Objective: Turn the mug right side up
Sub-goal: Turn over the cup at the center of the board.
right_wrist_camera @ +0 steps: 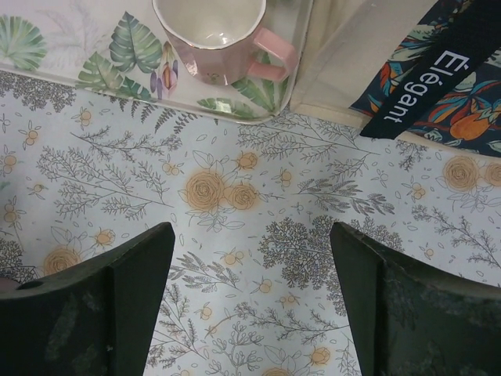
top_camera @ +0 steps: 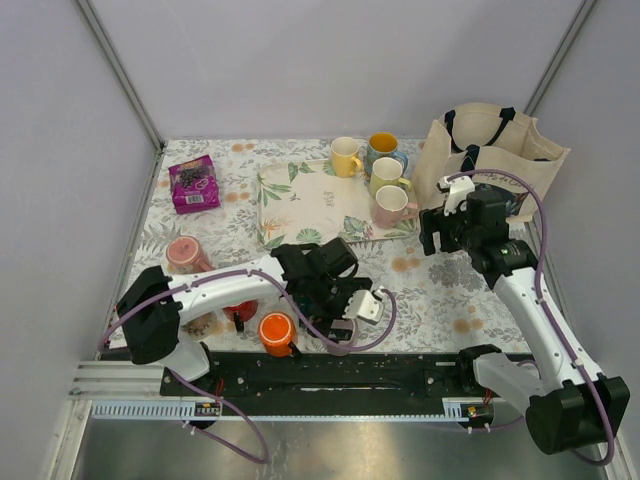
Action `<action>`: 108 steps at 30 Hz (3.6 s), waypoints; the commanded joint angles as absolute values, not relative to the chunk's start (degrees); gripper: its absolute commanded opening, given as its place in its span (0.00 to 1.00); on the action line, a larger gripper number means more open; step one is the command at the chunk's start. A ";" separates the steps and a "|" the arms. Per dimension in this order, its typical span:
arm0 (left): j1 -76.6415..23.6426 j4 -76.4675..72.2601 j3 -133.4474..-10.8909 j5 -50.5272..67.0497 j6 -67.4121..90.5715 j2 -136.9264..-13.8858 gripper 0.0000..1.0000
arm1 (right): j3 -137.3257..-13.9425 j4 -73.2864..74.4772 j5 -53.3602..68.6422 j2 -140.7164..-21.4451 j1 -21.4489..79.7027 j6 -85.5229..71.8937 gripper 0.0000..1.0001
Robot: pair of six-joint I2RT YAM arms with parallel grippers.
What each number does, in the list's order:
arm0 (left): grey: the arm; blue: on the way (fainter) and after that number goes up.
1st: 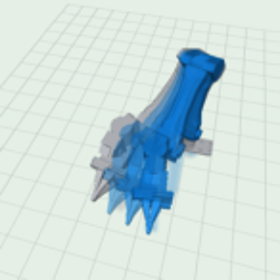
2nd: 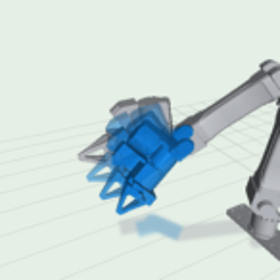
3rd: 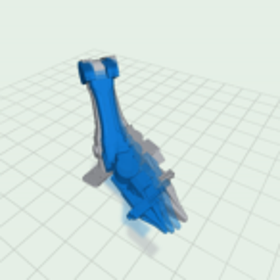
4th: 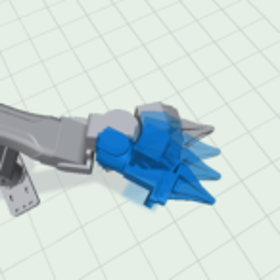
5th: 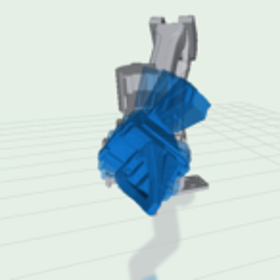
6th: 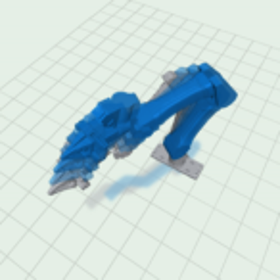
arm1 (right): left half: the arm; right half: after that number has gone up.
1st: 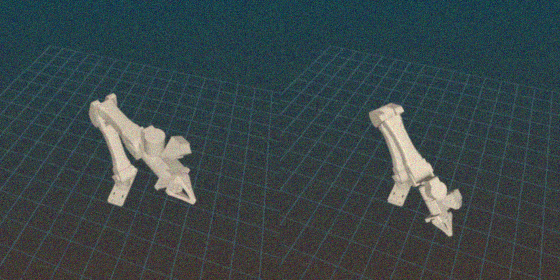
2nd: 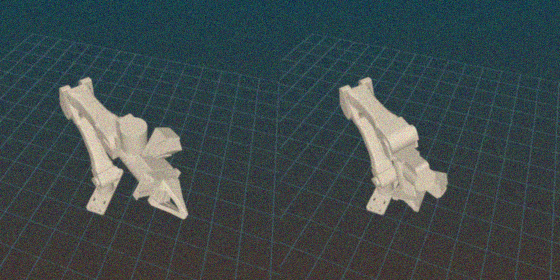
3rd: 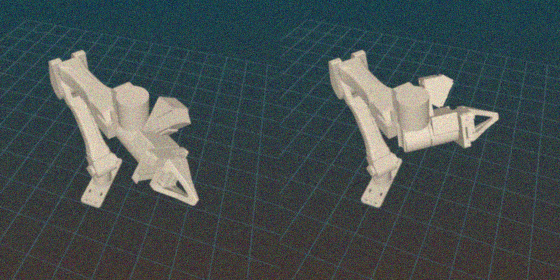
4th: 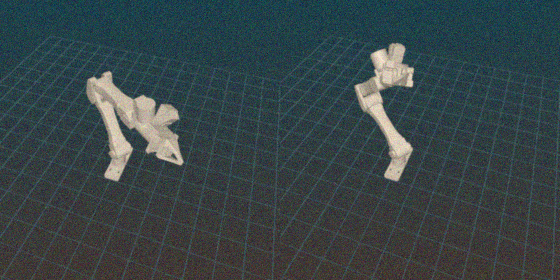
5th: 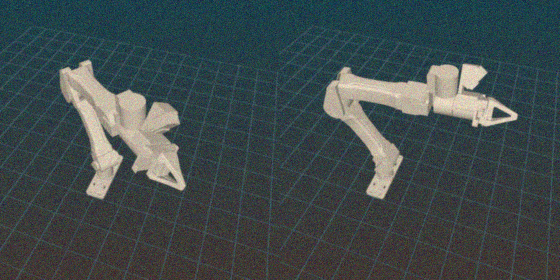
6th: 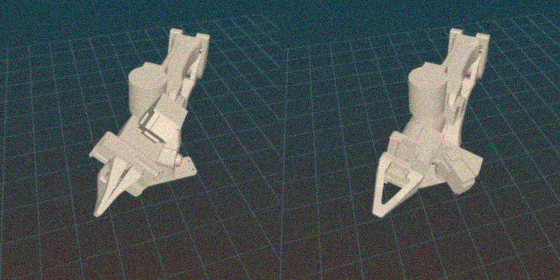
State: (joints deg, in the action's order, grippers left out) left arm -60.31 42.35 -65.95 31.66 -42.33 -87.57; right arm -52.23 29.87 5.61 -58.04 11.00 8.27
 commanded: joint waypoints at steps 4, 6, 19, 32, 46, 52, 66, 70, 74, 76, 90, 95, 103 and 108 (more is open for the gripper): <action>-60.82 41.04 -70.75 33.14 -49.39 -95.08 0.99 | -53.09 30.76 6.77 -54.41 9.93 8.44 0.90; -60.65 39.74 -70.93 31.39 -49.05 -96.32 0.99 | -52.21 30.15 6.77 -54.14 9.67 8.09 0.90; -56.26 23.72 -82.76 6.09 -7.78 -106.42 0.95 | -52.21 28.57 7.12 -56.42 8.17 5.28 0.90; -41.06 29.62 -91.67 19.24 11.95 -105.30 0.99 | -53.00 29.26 10.36 -60.99 8.26 3.69 0.85; -26.11 36.04 -86.85 13.72 0.70 -85.36 0.96 | -59.05 27.25 18.81 -77.15 23.02 -2.86 0.83; -25.84 36.56 -82.62 11.69 -2.28 -80.51 0.96 | -65.73 26.72 12.05 -86.65 27.15 -7.11 0.84; -25.84 39.11 -78.40 8.35 -7.91 -75.50 0.98 | -76.12 26.98 6.86 -97.21 32.16 -9.23 0.86; -25.58 39.38 -78.66 8.26 -8.17 -75.94 0.98 | -73.14 25.93 4.93 -96.33 34.36 -5.99 0.90; -25.31 38.94 -78.92 9.14 -7.30 -76.99 0.98 | -67.16 21.11 -3.24 -92.30 38.48 5.94 0.99; -25.31 38.76 -79.01 9.40 -7.12 -77.17 0.98 | -64.44 18.56 -6.75 -90.18 40.51 11.57 0.99; -25.22 37.44 -76.91 11.51 -4.92 -78.22 0.98 | -49.93 16.52 -11.25 -79.20 40.78 27.59 0.99; -25.22 37.44 -76.46 12.30 -4.75 -78.40 0.98 | -45.71 17.40 -10.72 -75.77 40.43 25.58 0.99; -25.22 37.79 -76.46 12.30 -4.92 -78.40 0.98 | -48.42 21.00 3.04 -77.60 31.65 17.14 0.91; -25.14 37.70 -76.73 12.57 -5.01 -78.92 0.98 | -49.92 21.98 10.99 -79.10 31.38 20.39 0.77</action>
State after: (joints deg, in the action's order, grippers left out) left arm -25.54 40.07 -76.36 11.31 -5.52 -78.46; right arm -46.92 21.69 2.37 -78.13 31.20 19.90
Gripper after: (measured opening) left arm 0.980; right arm 0.792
